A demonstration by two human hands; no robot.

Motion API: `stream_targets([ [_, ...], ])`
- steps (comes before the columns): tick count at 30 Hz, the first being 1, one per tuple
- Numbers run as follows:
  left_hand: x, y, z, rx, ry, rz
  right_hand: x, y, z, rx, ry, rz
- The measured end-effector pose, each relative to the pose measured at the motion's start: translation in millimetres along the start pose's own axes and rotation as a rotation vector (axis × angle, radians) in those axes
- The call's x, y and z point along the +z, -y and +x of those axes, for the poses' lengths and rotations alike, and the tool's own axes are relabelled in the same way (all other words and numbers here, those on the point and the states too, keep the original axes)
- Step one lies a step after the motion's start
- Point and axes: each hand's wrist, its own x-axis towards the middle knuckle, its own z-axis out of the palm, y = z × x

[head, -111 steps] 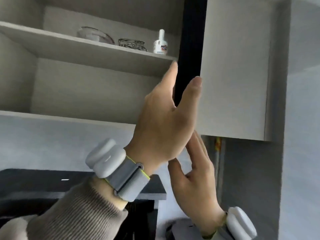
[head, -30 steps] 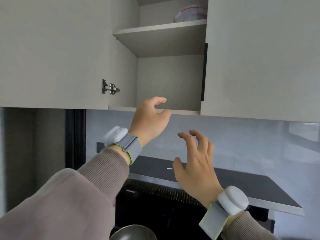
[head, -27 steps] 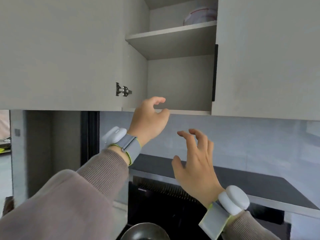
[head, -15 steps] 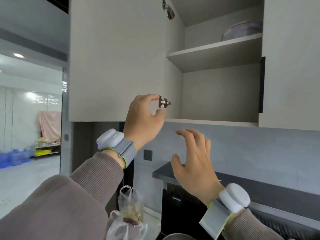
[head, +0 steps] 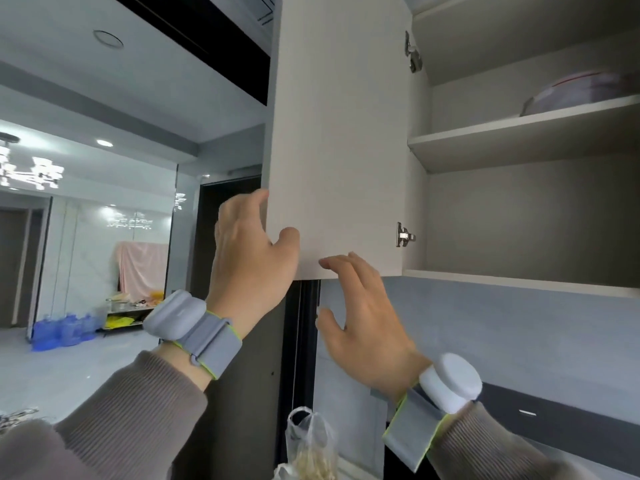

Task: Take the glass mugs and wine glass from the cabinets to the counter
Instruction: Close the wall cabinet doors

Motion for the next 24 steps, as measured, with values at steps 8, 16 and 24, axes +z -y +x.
stream_targets([
  [8, -6, 19, -4, -0.122, 0.130, -0.439, 6, 23, 23, -0.005, 0.013, 0.104],
  [16, 18, -12, -36, -0.071, 0.147, -0.725, -47, 43, 4, -0.019, -0.051, 0.104],
  [24, 88, -71, -76, 0.135, 0.486, -0.967, -143, -2, -33, 0.061, -0.264, 0.019],
])
